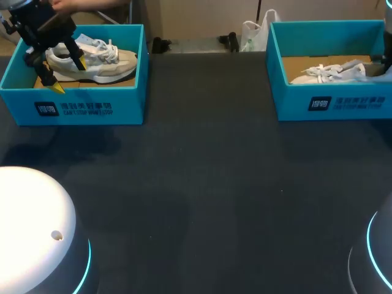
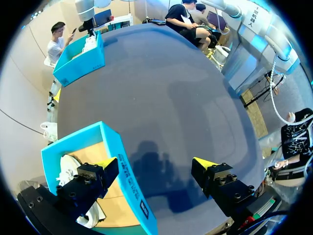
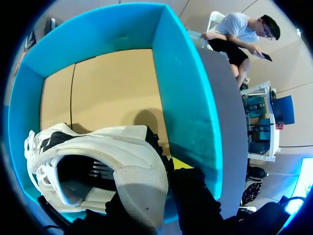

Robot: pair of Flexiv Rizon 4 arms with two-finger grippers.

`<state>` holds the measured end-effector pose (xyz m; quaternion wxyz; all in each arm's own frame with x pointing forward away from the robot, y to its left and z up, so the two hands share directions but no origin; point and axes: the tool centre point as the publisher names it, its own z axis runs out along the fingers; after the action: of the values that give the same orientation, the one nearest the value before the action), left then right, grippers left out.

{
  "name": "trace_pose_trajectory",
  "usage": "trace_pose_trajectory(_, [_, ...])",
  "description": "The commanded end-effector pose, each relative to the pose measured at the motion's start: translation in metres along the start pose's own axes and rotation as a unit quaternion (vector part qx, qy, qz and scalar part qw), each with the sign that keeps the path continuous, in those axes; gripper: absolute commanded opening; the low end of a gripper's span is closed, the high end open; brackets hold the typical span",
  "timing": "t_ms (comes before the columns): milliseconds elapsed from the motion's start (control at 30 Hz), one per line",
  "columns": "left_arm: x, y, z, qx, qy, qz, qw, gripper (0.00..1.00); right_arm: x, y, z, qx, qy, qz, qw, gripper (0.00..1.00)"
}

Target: Take the shoe out of the shoebox, open the shoe tongue, remove and reinsert the insole, then place the shoe into the shoebox

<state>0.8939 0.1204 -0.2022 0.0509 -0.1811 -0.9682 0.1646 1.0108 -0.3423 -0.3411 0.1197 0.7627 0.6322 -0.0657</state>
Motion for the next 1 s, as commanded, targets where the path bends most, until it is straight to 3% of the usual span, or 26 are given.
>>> trace_pose_trajectory(33, [0.001, 0.0, 0.0, -0.002, 0.0, 0.0, 1.0, 1.0, 0.003, -0.001, 0.011, 0.005, -0.002, 0.003, 1.0, 0.0])
trace_pose_trajectory(767, [0.001, 0.0, 0.0, -0.002, 0.0, 0.0, 1.0, 1.0, 0.018, 0.001, 0.034, 0.017, -0.008, 0.0, 1.0, 0.0])
trace_pose_trajectory(1000, [0.001, 0.0, 0.0, -0.002, 0.0, 0.0, 1.0, 1.0, 0.014, 0.003, 0.04, 0.023, -0.013, 0.008, 1.0, 0.0])
